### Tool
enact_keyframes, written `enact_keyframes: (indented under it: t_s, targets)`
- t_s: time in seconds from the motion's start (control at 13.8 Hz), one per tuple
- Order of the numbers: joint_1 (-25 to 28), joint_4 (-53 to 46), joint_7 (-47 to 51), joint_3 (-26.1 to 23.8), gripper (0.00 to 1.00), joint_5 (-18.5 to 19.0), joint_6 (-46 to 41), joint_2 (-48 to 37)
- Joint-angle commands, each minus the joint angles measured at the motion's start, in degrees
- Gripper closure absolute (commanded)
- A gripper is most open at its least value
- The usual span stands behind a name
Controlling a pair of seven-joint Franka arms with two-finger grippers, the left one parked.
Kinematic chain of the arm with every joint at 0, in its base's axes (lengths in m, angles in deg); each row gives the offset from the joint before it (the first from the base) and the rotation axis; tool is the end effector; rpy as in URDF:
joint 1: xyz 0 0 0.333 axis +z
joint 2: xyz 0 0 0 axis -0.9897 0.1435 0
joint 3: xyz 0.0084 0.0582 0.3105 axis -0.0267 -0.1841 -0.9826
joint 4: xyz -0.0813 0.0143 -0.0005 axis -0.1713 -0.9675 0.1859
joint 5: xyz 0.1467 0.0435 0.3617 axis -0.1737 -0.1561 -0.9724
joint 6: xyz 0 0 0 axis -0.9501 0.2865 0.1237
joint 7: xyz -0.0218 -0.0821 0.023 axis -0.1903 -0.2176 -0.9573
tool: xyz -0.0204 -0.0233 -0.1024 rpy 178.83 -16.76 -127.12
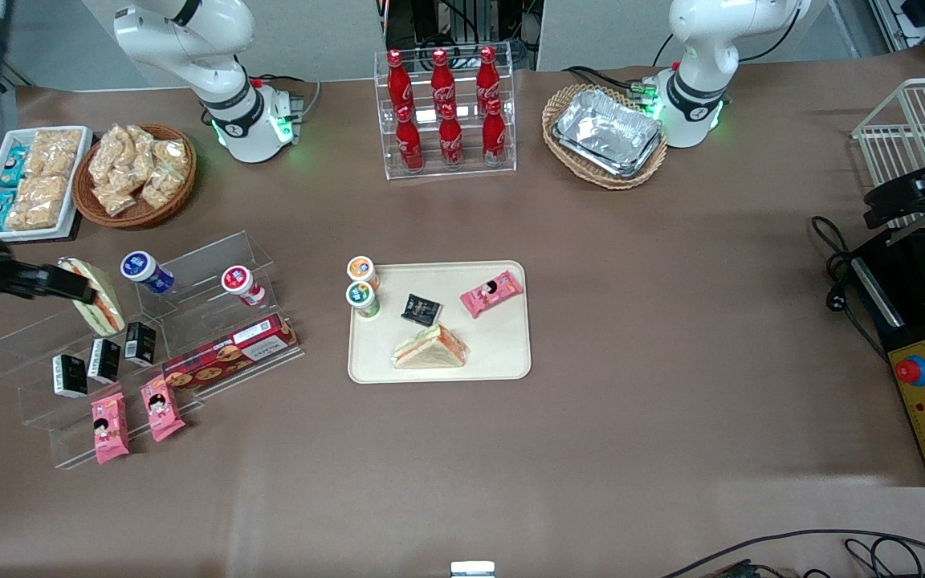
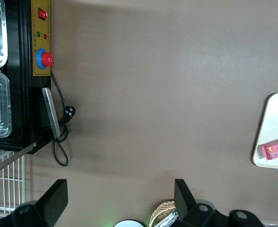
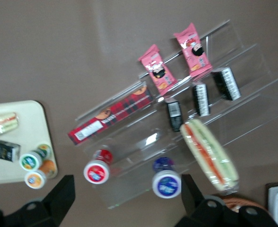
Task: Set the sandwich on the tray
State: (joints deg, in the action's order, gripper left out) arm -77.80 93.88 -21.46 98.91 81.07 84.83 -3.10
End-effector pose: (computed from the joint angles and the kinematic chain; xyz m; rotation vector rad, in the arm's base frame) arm 0.5881 -0.0550 0.5862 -3.0905 0.1817 0.1095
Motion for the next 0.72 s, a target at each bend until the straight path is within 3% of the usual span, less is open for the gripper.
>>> enact_keyframes:
  t_s: [0.0,0.14,0.65]
  targets:
    - [-2.8,2.4,-12.5,3.0,0.0,-0.1,0.8,-3.1]
    - [-4.0,1.3,-16.2,4.1,0.0,-0.2,1.8,-2.9]
    - [-5.4,4.0,-15.0,3.0,0.0,0.7,-3.3,-8.5]
